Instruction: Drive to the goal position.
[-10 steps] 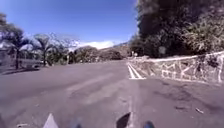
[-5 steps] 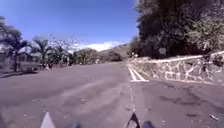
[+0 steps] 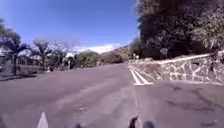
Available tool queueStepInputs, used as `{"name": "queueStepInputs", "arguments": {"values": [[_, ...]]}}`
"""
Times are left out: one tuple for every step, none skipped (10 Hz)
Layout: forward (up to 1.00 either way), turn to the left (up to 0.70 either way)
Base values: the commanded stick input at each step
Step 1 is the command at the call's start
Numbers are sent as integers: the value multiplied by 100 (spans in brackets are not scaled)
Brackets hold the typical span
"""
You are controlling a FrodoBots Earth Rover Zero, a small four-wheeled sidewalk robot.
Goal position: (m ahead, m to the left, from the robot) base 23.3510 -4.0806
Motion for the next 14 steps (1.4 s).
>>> {"name": "queueStepInputs", "arguments": {"values": [[50,0],[50,0],[50,0],[50,0],[50,0],[50,0],[50,0],[50,0],[50,0],[50,0],[50,0],[50,0],[50,0],[50,0]]}}
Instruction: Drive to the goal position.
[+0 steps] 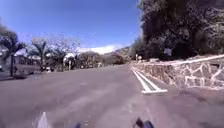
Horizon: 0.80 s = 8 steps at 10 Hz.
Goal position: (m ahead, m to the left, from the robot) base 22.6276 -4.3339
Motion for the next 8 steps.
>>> {"name": "queueStepInputs", "arguments": {"values": [[50,0],[50,0],[50,0],[50,0],[50,0],[50,0],[50,0],[50,0]]}}
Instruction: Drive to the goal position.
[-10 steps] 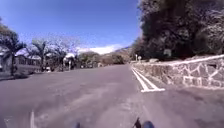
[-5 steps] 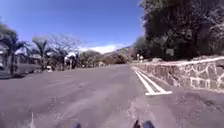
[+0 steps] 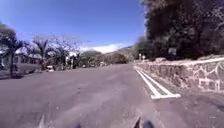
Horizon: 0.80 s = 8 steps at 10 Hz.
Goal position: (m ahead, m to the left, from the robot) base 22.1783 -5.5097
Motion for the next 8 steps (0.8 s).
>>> {"name": "queueStepInputs", "arguments": {"values": [[50,0],[50,0],[50,0],[50,0],[50,0],[50,0],[50,0],[50,0]]}}
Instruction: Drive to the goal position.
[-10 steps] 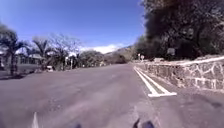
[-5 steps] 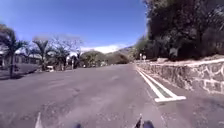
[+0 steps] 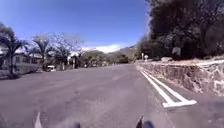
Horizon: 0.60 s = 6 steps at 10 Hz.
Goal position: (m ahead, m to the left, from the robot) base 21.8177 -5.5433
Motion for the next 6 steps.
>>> {"name": "queueStepInputs", "arguments": {"values": [[50,0],[50,0],[50,0],[50,-25],[50,-25],[50,-25]]}}
